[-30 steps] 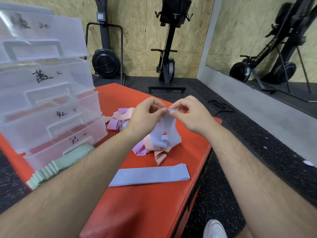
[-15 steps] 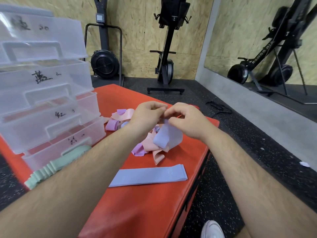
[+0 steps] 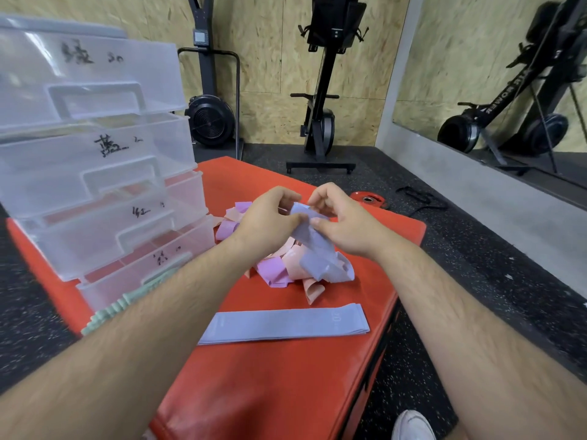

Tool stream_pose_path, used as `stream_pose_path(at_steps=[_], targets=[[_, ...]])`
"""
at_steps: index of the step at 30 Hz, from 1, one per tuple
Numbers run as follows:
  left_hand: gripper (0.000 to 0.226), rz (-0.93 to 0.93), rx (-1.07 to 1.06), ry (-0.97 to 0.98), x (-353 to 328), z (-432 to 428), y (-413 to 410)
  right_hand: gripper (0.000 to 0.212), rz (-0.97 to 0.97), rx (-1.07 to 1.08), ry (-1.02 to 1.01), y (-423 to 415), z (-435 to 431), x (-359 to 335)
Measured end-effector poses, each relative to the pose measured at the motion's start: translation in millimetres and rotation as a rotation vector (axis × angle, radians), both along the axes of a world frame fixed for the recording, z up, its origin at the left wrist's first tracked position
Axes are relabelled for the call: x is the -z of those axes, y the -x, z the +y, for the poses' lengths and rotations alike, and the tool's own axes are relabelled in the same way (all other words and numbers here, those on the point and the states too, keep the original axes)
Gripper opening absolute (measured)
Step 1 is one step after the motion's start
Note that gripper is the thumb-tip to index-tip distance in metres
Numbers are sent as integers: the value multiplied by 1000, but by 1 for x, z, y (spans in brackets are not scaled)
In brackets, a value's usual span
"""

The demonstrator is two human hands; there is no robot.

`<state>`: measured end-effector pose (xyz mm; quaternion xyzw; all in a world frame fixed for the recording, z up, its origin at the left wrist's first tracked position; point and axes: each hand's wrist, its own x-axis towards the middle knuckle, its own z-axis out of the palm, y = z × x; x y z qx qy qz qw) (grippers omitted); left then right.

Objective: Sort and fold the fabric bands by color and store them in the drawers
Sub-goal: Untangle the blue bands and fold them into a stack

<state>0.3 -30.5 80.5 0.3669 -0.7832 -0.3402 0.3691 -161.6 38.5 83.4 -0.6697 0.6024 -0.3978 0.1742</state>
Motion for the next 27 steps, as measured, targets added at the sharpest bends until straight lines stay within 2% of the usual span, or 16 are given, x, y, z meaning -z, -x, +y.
stream_pose_path(at_steps=[3, 7, 10, 15, 18, 21, 27], targets=[[9, 68, -4, -44, 0, -2, -5, 28, 17, 6, -20, -2, -1, 0], [8, 187, -6, -92, -5, -3, -16, 30, 45, 4, -129, 4, 0, 6], [12, 209, -41, -72, -5, -8, -25, 24, 189, 42, -222, 16, 4, 10], [17, 294, -103, -64, -8, -18, -43, 12, 565, 199, -304, 38, 12, 17], [16, 312, -125, -85, -6, -24, -56, 12, 619, 258, -355, 51, 20, 22], [14, 328, -163, -115, -5, -29, -70, 16, 546, 259, -383, 66, 30, 26], [20, 246, -221, -114, 2, -32, -98, 23, -25, 192, -365, 73, 48, 24]])
